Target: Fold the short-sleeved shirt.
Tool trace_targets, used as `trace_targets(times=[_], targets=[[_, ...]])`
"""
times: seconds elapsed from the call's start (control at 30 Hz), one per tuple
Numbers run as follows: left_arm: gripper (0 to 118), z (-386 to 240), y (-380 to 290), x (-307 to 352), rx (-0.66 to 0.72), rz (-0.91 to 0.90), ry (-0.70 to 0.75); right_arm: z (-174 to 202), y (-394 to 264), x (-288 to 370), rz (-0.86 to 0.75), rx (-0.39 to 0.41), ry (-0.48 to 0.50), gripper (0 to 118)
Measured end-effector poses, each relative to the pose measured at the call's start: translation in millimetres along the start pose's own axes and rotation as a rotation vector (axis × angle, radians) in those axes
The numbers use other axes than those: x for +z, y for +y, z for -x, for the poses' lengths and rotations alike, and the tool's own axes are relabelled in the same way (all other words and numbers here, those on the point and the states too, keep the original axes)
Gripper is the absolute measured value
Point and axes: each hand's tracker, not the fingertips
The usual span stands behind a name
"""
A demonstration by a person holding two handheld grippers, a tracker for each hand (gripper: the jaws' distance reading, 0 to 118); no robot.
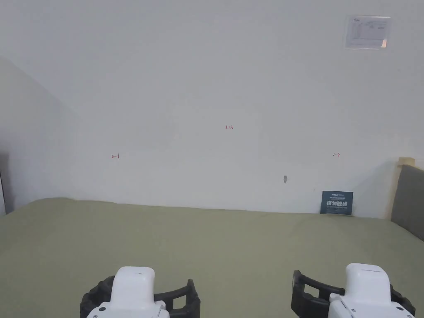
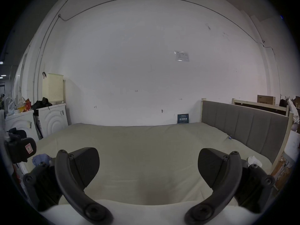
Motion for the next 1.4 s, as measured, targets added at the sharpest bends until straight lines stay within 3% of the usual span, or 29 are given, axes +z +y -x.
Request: trace_targets(times=[0.3,0.5,0.6,0.83,1.1,1.4], targets=[[118,-4,4,0,-0.022,-0.007,-0.009,-1,4,-1,0.007,0.023,0.019,118],[118,-7,7,1,-0.037,-0.015,-0.007,8,8,-2,0.039,0.069,-0.024,118],[118,-6,8,1,-0.037,-0.012,-0.013,6,13,2,0.06,0.005,0.049,118],[118,-3,10,1,-0.013,-0.008,-0.019,0,18,-1,0.052,-0.076,0.069,118],[118,1,15,2,0.004,-0.009,-0.014,1,13,-6,0.088,-0.023,-0.014,118],[118,0,19,-1,0.012,0.006,-0.033,-12,17,-7,0.118,-0.111,0.05,118]])
